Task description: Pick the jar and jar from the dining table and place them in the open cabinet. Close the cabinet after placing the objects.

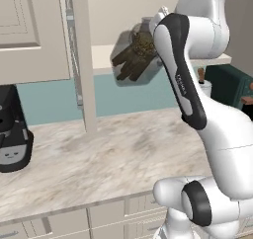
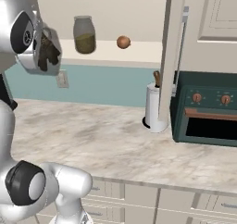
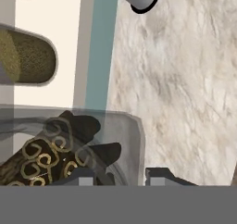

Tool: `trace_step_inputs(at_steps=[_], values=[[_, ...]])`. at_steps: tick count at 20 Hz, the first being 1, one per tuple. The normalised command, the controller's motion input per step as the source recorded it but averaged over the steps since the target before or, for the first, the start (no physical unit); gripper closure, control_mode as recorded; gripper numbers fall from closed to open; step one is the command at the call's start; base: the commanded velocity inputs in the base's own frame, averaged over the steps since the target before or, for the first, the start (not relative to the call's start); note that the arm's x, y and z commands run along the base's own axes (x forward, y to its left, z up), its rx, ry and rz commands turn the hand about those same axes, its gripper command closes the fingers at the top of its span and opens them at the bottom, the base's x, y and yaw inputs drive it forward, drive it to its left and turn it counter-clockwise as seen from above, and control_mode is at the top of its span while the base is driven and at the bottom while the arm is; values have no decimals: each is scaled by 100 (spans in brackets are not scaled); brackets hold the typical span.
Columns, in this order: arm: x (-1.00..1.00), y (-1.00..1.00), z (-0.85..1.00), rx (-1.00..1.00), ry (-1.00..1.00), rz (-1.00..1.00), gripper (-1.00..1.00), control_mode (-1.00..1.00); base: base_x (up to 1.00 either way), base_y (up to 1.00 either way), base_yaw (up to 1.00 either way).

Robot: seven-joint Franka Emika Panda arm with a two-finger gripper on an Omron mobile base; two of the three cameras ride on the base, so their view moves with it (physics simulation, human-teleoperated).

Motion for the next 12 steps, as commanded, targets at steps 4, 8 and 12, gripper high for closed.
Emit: trace_step_inputs(at_steps=[4, 8, 12], values=[[46, 7, 10, 0, 0, -1, 100, -100, 0, 0, 0], [45, 4, 2, 0, 0, -1, 100, -100, 0, 0, 0], [39, 0, 0, 0, 0, 0, 100, -100, 0, 0, 0]])
